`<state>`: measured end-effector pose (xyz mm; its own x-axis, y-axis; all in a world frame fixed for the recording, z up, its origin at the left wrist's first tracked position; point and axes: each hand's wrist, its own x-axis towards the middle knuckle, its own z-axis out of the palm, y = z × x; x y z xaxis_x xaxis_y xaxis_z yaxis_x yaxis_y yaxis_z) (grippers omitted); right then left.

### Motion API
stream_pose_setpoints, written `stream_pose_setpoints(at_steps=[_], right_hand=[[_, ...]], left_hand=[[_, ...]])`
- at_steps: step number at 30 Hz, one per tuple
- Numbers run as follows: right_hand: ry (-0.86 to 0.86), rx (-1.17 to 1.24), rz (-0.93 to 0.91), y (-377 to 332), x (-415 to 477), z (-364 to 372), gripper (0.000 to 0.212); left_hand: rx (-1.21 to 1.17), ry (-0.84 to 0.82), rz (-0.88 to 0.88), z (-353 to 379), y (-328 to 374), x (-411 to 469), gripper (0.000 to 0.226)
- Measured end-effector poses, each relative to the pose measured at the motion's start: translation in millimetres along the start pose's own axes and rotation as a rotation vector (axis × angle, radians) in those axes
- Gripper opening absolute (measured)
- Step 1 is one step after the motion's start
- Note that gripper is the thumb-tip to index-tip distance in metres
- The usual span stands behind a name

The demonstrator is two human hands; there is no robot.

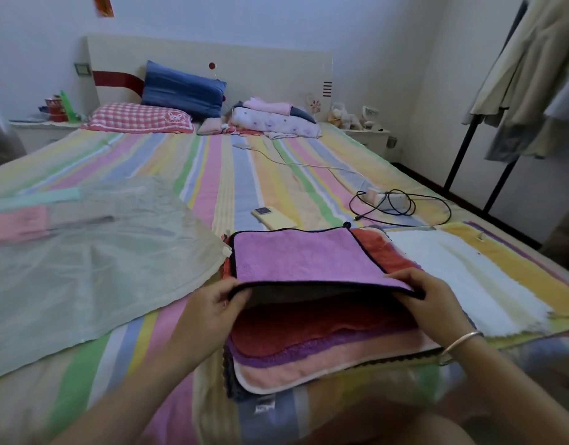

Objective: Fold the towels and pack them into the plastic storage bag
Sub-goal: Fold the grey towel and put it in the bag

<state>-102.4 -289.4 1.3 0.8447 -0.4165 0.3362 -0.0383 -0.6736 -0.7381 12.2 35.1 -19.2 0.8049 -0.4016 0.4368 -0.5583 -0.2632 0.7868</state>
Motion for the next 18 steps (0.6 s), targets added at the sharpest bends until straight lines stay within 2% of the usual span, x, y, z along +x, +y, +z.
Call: stream_pose_setpoints(at_steps=[2, 5, 7, 10, 15, 18], right_hand=[[0.097, 0.219, 0.005, -7, 2, -6, 0.027], [0.277, 0.389, -0.024, -21, -1, -19, 0.015], [0.284, 0.406, -0.058, -28, -7, -26, 0.015], [0.192, 0.309, -0.098, -25, -17, -28, 0.017], [0.079, 0.018, -0.082, -1, -14, -13, 0.027], [0.133, -0.075, -0.066, 3, 5, -3, 0.01]], left_hand=[[-0.036, 0.115, 0.011, -1, 11, 8, 0.013], [0.051, 0.204, 0.07, -1, 26, 14, 0.035], [0.076, 0.257, 0.11, -2, 37, 14, 0.032], [0.153, 0.234, 0.052, 0, 36, 8, 0.026], [0.437, -0.093, -0.211, 12, -5, 3, 0.024], [0.422, 0.0, -0.239, 15, -5, 14, 0.023]])
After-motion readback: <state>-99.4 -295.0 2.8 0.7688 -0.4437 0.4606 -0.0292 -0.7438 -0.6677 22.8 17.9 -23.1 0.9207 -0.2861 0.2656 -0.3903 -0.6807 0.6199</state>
